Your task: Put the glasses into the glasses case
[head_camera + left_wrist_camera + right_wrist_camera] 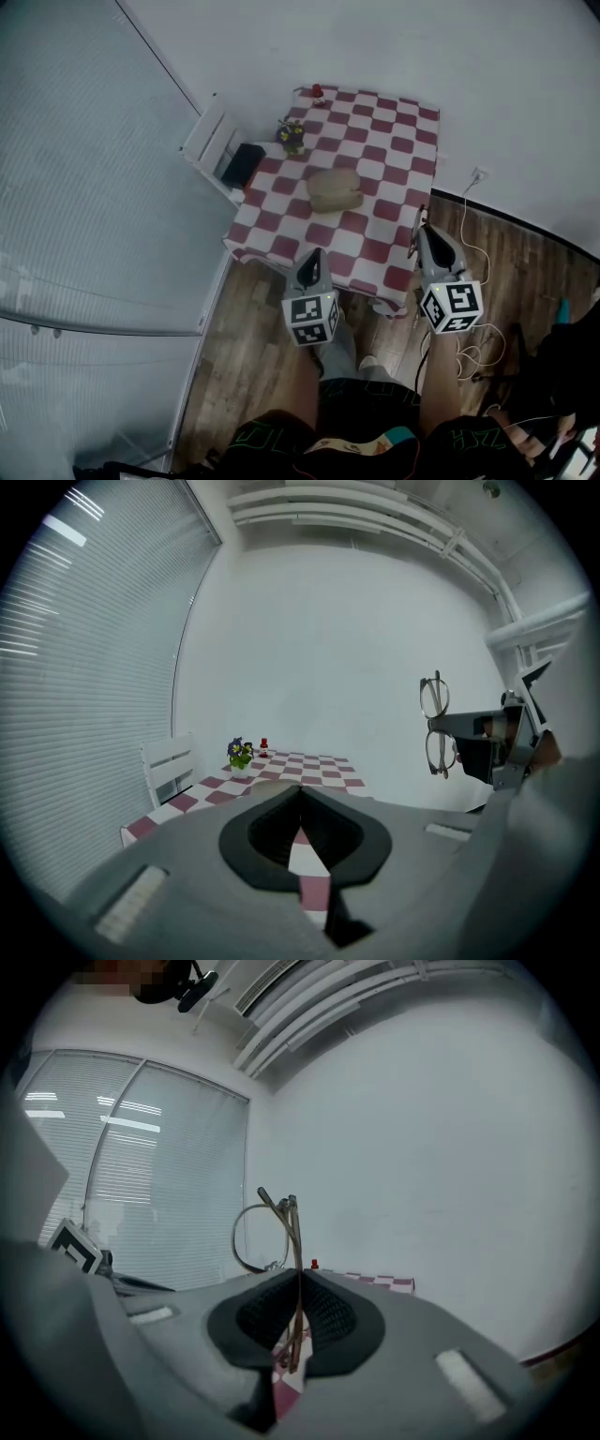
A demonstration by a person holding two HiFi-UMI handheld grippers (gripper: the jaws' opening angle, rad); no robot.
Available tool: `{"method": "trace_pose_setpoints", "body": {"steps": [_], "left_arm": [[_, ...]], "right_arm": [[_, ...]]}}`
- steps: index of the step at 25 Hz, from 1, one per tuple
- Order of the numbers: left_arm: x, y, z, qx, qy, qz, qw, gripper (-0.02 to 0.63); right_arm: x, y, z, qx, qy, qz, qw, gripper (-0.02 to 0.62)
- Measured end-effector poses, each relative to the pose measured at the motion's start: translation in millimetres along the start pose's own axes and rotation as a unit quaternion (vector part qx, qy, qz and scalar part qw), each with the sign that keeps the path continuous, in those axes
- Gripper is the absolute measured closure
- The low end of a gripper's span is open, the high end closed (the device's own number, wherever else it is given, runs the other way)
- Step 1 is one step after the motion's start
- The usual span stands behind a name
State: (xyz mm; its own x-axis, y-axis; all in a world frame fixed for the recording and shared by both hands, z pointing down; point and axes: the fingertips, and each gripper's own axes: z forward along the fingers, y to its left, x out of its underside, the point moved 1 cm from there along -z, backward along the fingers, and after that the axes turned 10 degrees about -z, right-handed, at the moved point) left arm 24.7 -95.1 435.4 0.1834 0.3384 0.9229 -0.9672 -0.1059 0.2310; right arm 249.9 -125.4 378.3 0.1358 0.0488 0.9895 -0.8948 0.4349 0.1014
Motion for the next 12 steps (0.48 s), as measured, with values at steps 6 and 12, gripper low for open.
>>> {"method": "trace_pose_setpoints", "body": {"steps": [6,12], "left_arm": [[2.3,15.1,10.8,-0.012,0.009,-0.004,0.9999,0.598],[3.4,30.2,24.4,-0.028,0.018,-0.011,0.9994,0.598]], "right_arm": [[9.0,3.4,24.1,-0.013,0.008,0.011,1.0,0.575],[11.9,1.7,45.6,-0.021,0.013,0.013,1.0,0.575]]}}
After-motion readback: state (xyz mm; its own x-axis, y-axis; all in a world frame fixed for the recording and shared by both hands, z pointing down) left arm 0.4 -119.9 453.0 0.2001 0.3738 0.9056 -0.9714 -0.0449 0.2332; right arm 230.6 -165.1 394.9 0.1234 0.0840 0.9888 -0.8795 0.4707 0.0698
